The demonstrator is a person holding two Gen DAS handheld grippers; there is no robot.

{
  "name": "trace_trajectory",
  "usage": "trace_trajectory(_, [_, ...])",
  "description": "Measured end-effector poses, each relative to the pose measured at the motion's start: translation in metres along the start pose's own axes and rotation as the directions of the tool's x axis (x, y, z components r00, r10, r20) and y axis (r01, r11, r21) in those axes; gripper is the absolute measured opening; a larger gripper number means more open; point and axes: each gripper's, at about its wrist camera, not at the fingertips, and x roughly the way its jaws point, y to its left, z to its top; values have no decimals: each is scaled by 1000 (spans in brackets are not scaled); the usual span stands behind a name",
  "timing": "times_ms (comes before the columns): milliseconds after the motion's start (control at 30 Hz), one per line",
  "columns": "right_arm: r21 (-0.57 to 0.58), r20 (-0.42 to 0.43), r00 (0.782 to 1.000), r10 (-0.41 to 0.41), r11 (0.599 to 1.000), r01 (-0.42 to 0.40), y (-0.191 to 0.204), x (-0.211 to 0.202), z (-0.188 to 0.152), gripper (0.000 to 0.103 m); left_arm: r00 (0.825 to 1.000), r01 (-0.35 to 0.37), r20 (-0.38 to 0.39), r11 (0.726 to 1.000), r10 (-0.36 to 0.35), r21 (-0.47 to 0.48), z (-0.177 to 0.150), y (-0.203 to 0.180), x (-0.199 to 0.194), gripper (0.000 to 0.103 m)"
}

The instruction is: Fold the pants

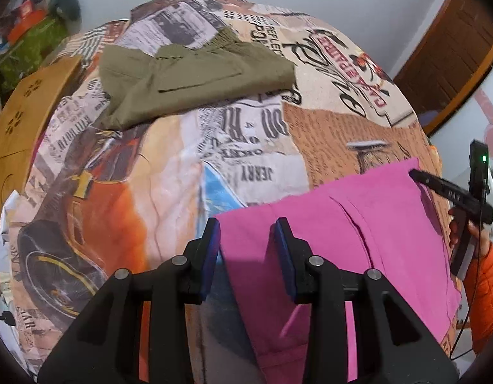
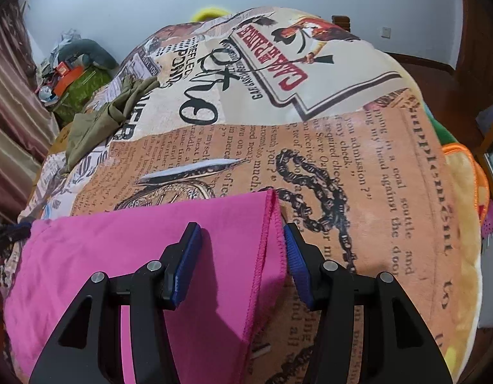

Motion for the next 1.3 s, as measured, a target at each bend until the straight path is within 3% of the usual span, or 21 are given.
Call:
trace_trajectory(200, [-39, 9, 1000, -9, 999, 10, 4, 3, -1, 49, 999, 7, -46, 997, -10, -78, 0, 14, 18, 36])
trace_trajectory(300, [-57, 15, 1000, -6, 998, 7, 7, 3, -1, 42, 999, 25, -44, 993, -31, -112, -1, 17, 20, 36])
trace_trajectory(367, [-80, -5, 1000, -7, 997, 7, 10, 7, 0, 38, 998, 36, -41, 993, -41, -116, -1, 17, 19, 31])
trace_trajectory(433, [-105, -2, 1000, -20, 994, 20, 14, 8, 1, 31, 999, 41, -27, 994, -44, -102, -1, 15, 17, 16])
trace_trajectory(467, [-119, -1, 1000, -31, 992, 30, 16, 8, 1, 28, 999, 42, -23, 995, -44, -95, -1, 13, 16, 14])
trace_trajectory(533, [-142, 9, 999, -36, 989, 37, 20, 8, 1, 17, 998, 55, -16, 995, -56, -78, -1, 10, 15, 8])
trace_trajectory(800, [-243, 78, 990, -115, 961, 131, 37, 5, -1, 9, 999, -24, 45, 999, 25, -30, 0, 5, 5, 5])
trace_trajectory(1067, [-285, 64, 980, -188, 938, 199, 42, 13, -1, 10, 997, -71, 10, 997, 71, -16, -4, 5, 21, 6])
trace_trajectory(1200, [-304, 85, 966, -245, 917, 259, 48, -1, 4, 29, 998, -67, 14, 998, 67, 9, 2, 2, 5, 6])
trace_trajectory(1300, [-286, 123, 974, -190, 933, 218, 55, -22, 9, 41, 996, -75, 57, 997, 73, 34, 6, -6, -12, 6])
